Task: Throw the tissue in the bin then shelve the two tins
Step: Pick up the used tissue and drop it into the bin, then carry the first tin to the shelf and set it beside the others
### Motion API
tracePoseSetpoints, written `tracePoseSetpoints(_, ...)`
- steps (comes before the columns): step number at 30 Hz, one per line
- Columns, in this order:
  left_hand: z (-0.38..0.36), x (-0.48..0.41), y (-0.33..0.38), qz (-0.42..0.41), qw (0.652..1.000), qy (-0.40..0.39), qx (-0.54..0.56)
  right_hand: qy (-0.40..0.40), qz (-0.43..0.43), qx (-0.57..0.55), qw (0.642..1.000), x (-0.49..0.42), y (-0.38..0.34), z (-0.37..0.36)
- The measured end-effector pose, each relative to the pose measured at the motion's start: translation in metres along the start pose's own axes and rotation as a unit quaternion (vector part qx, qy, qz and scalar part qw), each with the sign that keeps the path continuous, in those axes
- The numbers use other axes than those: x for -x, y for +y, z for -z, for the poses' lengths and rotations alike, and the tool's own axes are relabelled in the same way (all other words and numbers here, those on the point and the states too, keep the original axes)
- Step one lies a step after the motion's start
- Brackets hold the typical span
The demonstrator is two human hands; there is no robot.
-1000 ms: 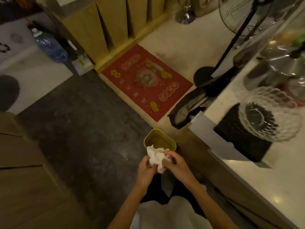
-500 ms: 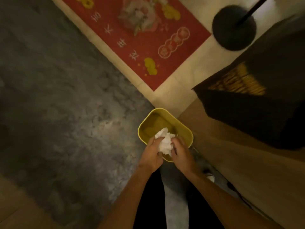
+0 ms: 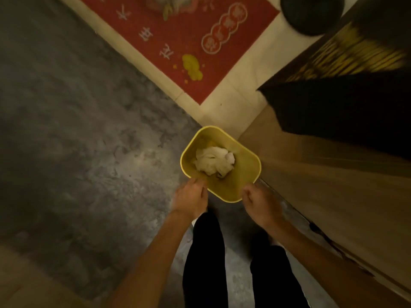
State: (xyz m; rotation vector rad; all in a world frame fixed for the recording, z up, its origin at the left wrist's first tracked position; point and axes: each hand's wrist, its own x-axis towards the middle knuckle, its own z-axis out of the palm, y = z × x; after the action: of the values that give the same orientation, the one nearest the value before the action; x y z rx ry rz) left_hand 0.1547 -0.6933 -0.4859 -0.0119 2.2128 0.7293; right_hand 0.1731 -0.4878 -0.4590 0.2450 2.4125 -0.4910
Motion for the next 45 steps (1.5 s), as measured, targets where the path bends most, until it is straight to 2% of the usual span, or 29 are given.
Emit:
tracePoseSetpoints(3,0.055,0.067,0.044,-0.015,1.0,0.007,-0.012,0.029,0.0,0.028,0.999,0.077,-0.022,0.074)
tracePoseSetpoints(9,0.132,0.208,0.161,-0.11,0.99,0.004,-0.086,0.096,0.016,0.041,0.994,0.245,-0.019,0.204)
tracePoseSetpoints(12,0.131,0.267,0.216,-0.173,0.974,-0.014,-0.147,0.147,0.033,0.019,0.988,0.323,0.014,0.236)
tracePoseSetpoints(13,0.126,0.283,0.236,-0.185,0.969,-0.027,-0.164,0.14,0.031,0.002,0.99,0.345,0.028,0.24)
tracePoseSetpoints(16,0.098,0.33,0.299,-0.221,0.954,-0.052,-0.198,0.1,-0.022,-0.07,0.992,0.41,0.076,0.241)
tracePoseSetpoints(19,0.056,0.368,0.359,-0.261,0.941,-0.048,-0.21,0.117,-0.069,-0.133,0.982,0.468,0.13,0.233)
tracePoseSetpoints(27,-0.071,0.408,0.502,-0.348,0.896,-0.106,-0.254,0.208,-0.209,-0.289,0.911,0.593,0.283,0.213)
tracePoseSetpoints(30,-0.094,0.405,0.553,-0.374,0.879,-0.128,-0.266,0.243,-0.258,-0.329,0.875,0.617,0.328,0.214)
tracePoseSetpoints(35,-0.117,0.379,0.627,-0.38,0.873,-0.152,-0.265,0.307,-0.317,-0.379,0.814,0.627,0.378,0.238)
tracePoseSetpoints(41,-0.141,0.341,0.701,-0.375,0.879,-0.198,-0.218,0.382,-0.303,-0.445,0.751,0.614,0.417,0.287)
tracePoseSetpoints(45,-0.155,0.328,0.738,-0.356,0.893,-0.211,-0.179,0.4,-0.288,-0.469,0.733,0.594,0.449,0.329)
